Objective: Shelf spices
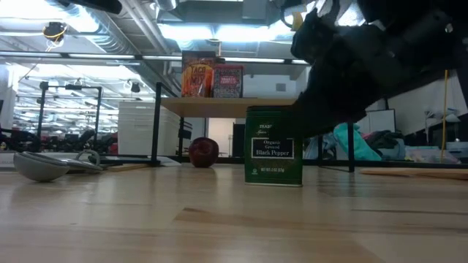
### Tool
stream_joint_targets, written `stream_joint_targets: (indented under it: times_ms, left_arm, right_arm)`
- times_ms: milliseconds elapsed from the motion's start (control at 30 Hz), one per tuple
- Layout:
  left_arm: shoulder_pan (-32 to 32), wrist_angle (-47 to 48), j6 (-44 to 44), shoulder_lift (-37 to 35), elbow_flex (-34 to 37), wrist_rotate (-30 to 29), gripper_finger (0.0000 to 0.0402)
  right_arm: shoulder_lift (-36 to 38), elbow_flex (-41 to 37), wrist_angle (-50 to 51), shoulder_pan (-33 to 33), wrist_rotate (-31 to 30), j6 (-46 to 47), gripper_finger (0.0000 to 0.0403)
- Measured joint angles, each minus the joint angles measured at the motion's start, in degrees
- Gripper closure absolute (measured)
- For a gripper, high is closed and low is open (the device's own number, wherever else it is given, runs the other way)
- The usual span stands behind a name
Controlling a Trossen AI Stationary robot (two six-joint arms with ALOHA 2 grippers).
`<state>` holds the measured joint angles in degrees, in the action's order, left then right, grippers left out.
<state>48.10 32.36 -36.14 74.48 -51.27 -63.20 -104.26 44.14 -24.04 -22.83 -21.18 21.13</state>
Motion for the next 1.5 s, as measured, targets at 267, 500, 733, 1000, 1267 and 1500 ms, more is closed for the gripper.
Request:
stream_joint_targets:
  times_ms: [267, 500, 733, 1000, 1267, 1500]
  left_arm:
    - [0.00, -0.03, -0.18, 0.00, 0.00, -0.02, 0.0396]
    - [-0.11, -0.10, -2.41, 0.00, -0.01, -2.95, 0.0396]
    - [-0.15, -5.49, -2.89, 0.04, 3.23, -4.24, 0.0396]
    - [-1.10, -23.78, 1.26, 0.06, 11.76, -4.56, 0.0396]
    - [-5.72, -41.05, 8.71, 0.47, 16.62, 0.16, 0.0396]
    - [-9.55, -53.54, 17.29, 6.42, 17.25, 7.22, 0.0396]
  right_arm:
    - [-0.69, 0.02, -0.92, 0.00, -5.30, -3.41, 0.0267]
    - [1.31, 0.02, -4.45, 0.00, -5.49, -13.95, 0.0287]
    - [12.36, 0.02, -1.34, 0.00, -12.84, -23.94, 0.0287]
    - [26.96, 0.09, 6.96, 1.75, -17.15, -34.40, 0.0287]
    - [33.02, 0.09, 14.18, 13.31, -6.86, -36.24, 0.0287]
    - [33.00, 0.09, 14.30, 27.66, 11.30, -36.57, 0.0287]
